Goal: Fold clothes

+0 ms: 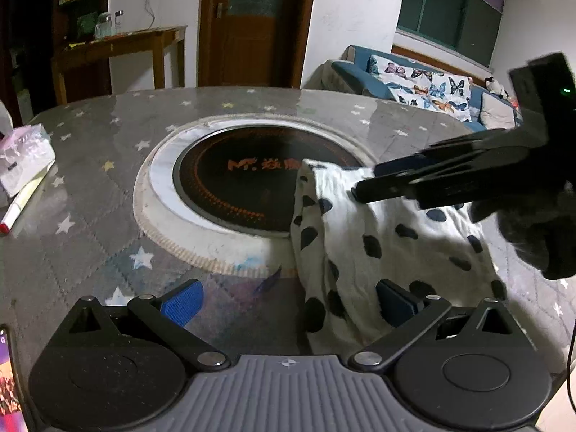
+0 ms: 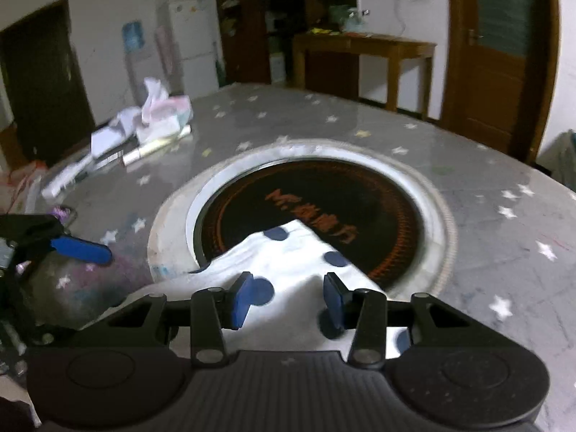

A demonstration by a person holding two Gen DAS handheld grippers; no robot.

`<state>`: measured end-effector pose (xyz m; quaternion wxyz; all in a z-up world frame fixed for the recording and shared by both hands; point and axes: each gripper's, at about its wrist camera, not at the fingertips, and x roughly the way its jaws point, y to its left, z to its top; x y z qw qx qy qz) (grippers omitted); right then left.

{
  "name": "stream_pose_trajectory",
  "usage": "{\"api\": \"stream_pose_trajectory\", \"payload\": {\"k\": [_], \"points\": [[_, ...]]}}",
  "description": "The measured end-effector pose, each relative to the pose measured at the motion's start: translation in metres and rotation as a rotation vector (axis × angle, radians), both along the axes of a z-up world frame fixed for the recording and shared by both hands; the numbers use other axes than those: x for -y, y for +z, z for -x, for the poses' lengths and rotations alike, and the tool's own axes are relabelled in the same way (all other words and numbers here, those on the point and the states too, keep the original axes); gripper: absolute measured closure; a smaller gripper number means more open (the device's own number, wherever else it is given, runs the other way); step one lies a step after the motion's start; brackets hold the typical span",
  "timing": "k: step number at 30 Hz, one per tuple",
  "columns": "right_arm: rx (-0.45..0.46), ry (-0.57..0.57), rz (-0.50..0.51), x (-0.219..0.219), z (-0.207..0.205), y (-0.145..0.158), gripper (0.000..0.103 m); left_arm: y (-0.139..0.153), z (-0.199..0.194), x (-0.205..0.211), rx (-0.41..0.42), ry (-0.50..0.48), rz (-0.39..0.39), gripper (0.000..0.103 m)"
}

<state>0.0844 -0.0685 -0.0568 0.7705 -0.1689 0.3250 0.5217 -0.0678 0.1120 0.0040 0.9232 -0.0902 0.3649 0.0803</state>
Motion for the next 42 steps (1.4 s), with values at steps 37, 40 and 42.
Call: {"api": "stream_pose_trajectory", "payload": {"k": [37,40,42], "points": [[0.056,-0.111,-0.056,0.057,0.011,0.017,0.052,-0.001,0.011,-0.001,0.017,0.021,-0.020,0.000],[0.050,-0.187,-0.043,0.057,-0.012,0.009,0.052,0.002,0.017,0.000,0.023,0.013,-0.017,0.000],[0.039,-0.220,-0.028,0.058,-0.023,0.003,0.052,0.004,0.022,0.002,0.027,0.006,-0.017,0.000]]}}
